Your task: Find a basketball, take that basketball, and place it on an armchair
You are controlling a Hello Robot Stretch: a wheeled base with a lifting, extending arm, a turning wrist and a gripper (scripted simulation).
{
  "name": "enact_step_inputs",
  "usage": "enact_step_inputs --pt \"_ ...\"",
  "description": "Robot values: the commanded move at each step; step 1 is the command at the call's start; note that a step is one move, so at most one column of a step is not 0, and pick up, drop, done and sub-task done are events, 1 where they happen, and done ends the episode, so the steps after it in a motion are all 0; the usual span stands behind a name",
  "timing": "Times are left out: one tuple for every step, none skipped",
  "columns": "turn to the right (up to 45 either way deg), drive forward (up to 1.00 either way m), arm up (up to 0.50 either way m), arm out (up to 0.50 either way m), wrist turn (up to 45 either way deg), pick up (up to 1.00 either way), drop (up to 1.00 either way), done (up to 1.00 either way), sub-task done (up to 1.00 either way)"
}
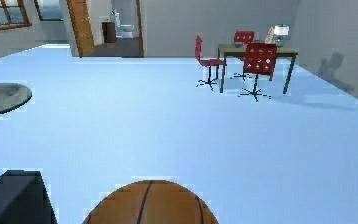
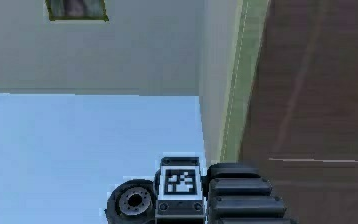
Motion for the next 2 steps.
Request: enact_step_inputs --pt "0.0 0.75 0.0 0.0 0.0 0.0 0.0 0.0 0.0" --pt "-18.0 0.0 0.0 0.0 0.0 0.0 0.0 0.0 0.0"
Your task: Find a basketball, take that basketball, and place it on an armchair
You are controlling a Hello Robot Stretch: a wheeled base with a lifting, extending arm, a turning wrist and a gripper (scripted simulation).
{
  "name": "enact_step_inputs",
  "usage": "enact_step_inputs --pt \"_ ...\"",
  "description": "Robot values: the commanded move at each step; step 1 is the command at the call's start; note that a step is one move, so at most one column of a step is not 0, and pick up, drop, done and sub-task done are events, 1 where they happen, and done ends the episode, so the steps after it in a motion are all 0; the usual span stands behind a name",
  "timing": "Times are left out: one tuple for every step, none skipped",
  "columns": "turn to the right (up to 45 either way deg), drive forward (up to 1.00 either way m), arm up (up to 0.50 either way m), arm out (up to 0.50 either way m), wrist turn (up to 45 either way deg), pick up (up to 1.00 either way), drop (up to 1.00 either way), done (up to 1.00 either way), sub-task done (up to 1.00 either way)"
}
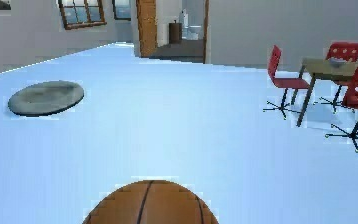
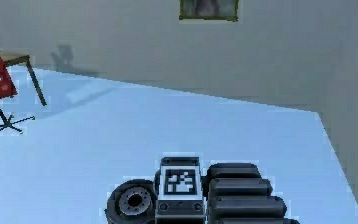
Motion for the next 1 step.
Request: enact_step_inputs --pt "0.0 1.0 0.0 0.0 0.0 0.0 0.0 0.0 0.0"
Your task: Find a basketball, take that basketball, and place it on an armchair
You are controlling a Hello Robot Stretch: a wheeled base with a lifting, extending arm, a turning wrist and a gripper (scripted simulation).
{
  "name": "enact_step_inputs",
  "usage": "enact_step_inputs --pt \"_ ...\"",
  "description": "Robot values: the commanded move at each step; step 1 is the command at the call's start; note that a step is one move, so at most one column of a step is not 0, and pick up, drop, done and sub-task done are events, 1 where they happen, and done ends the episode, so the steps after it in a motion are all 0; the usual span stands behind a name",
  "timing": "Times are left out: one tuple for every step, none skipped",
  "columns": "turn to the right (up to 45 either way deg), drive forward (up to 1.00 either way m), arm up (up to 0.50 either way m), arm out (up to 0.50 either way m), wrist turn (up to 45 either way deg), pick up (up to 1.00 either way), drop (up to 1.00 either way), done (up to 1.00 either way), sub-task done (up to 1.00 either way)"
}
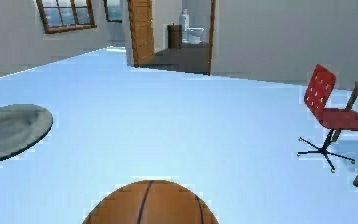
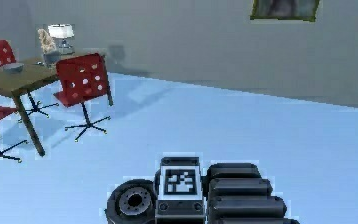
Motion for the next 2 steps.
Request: enact_step_inputs --pt "0.0 1.0 0.0 0.0 0.0 0.0 0.0 0.0 0.0" --pt "0.0 1.0 0.0 0.0 0.0 0.0 0.0 0.0 0.0"
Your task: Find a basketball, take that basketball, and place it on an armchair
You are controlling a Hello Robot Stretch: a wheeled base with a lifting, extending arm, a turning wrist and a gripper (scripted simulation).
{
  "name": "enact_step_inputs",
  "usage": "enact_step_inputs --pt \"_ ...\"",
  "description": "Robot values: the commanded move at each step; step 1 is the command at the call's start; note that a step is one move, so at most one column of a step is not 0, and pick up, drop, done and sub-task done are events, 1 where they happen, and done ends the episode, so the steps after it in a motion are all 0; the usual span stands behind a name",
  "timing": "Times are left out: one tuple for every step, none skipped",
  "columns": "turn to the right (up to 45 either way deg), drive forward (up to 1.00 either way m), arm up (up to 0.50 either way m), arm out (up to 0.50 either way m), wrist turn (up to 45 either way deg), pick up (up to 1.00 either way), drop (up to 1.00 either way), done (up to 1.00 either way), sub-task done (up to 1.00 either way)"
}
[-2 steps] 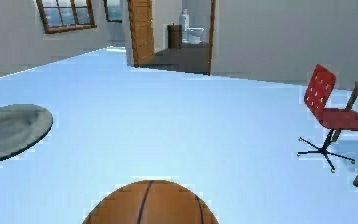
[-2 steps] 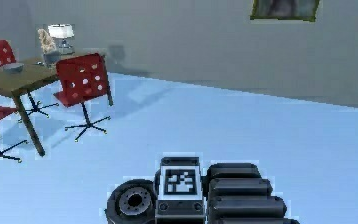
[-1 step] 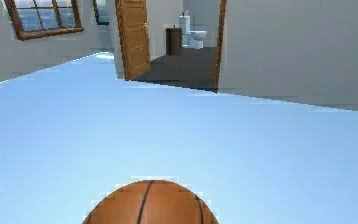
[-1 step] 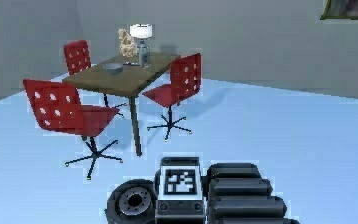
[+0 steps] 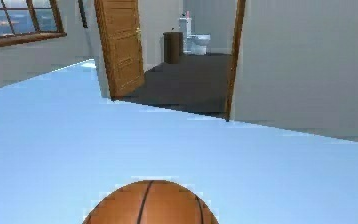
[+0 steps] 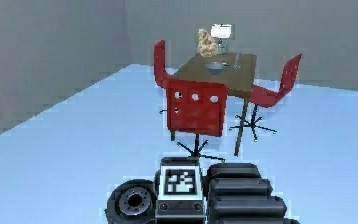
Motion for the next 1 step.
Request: enact_step_inputs --pt "0.0 1.0 0.0 0.0 0.0 0.0 0.0 0.0 0.0"
